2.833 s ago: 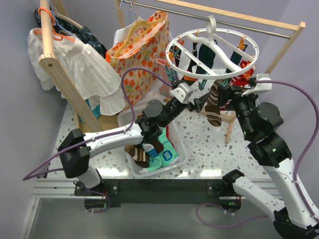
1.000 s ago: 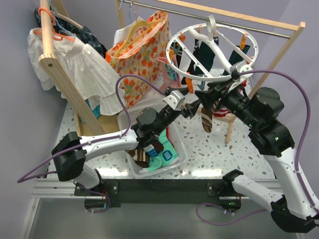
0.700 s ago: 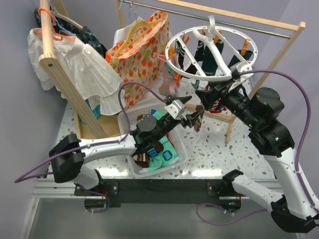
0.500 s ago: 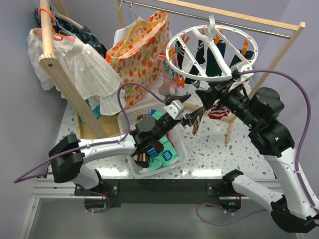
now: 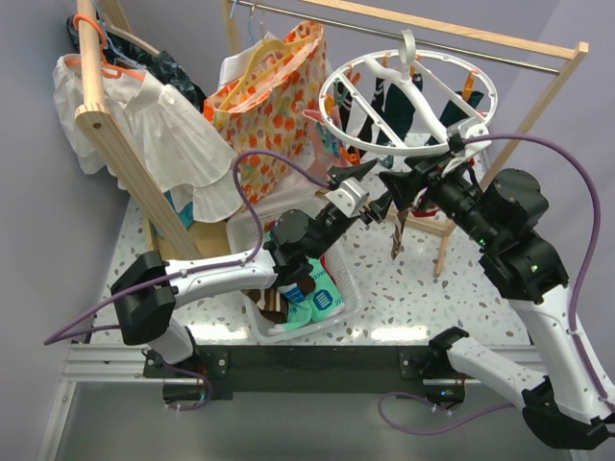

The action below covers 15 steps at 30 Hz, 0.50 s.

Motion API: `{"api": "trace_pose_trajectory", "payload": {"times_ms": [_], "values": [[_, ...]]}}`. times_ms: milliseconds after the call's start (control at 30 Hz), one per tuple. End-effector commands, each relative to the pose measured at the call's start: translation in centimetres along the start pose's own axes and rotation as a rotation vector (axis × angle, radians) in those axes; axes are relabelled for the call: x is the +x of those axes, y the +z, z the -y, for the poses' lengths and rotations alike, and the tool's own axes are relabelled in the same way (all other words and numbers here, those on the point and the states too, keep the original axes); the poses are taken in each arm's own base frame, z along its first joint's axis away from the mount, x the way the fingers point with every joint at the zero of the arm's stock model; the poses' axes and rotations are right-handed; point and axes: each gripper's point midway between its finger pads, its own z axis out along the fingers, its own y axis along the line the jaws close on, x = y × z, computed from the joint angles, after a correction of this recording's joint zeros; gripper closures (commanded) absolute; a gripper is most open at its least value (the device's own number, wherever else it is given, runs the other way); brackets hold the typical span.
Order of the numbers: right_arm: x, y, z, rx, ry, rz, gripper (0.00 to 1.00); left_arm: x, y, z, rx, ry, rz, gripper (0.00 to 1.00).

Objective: Clip the socks to the hanger
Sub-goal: Open the clamp at the hanger.

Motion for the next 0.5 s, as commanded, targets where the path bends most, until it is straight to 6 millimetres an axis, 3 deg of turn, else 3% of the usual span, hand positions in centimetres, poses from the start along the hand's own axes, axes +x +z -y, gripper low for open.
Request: {"api": "trace_pose_trajectory", "payload": {"times_ms": [0,133,467], "values": [[-2.09,-0.70,0.02,0.010,-0.022,0.065,0.36,-2.97,1.26,-2.03,-0.069,0.002,0.100,0.34],[-2.11,-0.84,0.04,0.012,-0.024,0.066,0.36,-3.01,1.48,-2.57,-0.059,-0.028,0.109,0.36],[-2.44,-1.04,-0.25,0.000,-0.016,0.073,0.36,-2.44,1.97,-1.78,-0.024,-0.023,0.121,0.39]]}}
